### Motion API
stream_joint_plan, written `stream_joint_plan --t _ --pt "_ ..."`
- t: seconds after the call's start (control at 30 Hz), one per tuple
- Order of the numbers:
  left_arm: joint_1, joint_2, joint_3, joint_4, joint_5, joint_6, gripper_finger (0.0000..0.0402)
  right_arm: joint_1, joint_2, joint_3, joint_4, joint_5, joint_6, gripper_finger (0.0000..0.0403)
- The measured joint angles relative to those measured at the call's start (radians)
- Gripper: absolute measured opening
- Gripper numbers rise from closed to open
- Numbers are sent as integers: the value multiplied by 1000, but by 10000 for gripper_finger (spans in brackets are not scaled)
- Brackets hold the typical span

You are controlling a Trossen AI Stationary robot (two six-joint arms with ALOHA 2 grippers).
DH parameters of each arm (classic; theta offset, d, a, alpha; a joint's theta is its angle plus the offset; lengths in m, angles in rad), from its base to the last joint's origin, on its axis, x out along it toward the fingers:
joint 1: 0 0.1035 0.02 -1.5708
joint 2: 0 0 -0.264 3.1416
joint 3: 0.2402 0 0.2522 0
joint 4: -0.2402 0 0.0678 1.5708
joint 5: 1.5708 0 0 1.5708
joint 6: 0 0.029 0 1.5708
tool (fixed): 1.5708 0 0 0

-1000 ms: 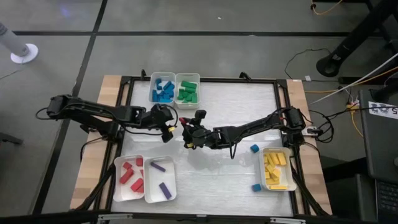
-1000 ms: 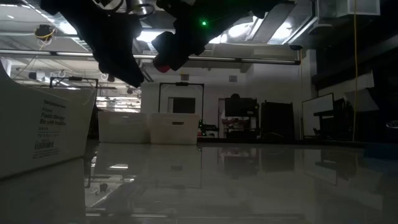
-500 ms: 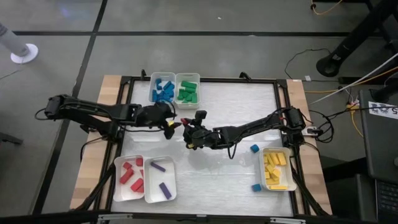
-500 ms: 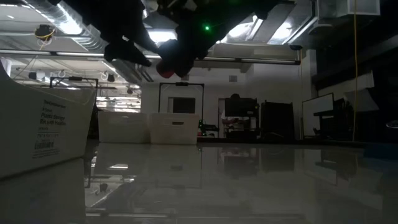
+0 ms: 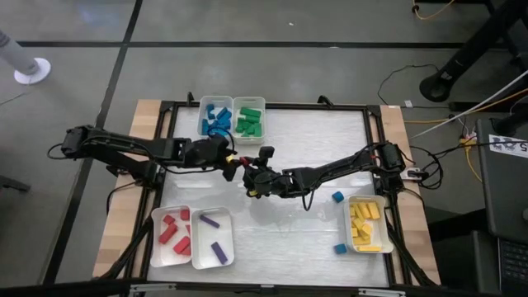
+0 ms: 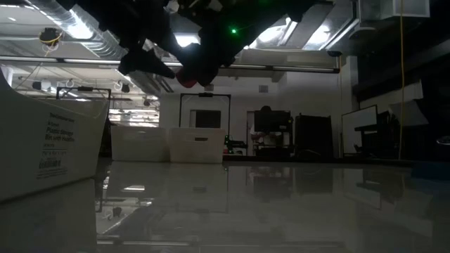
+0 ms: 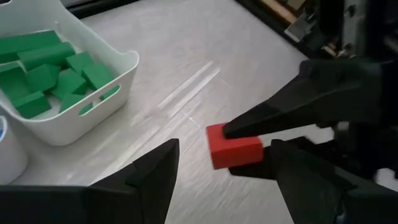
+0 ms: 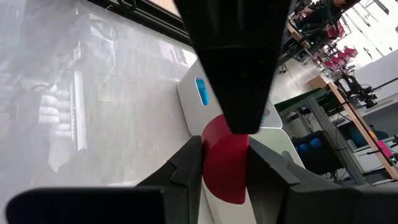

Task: Sort blocks
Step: Put the red block into the bottom left white bin

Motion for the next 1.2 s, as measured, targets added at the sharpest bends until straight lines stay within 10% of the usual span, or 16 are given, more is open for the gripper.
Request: stream_joint_plan --t 0.7,1.2 --pt "1 47 -1 62 -1 -23 240 0 0 0 56 0 0 101" --pt "0 46 -1 63 8 -31 114 0 0 0 53 0 0 101"
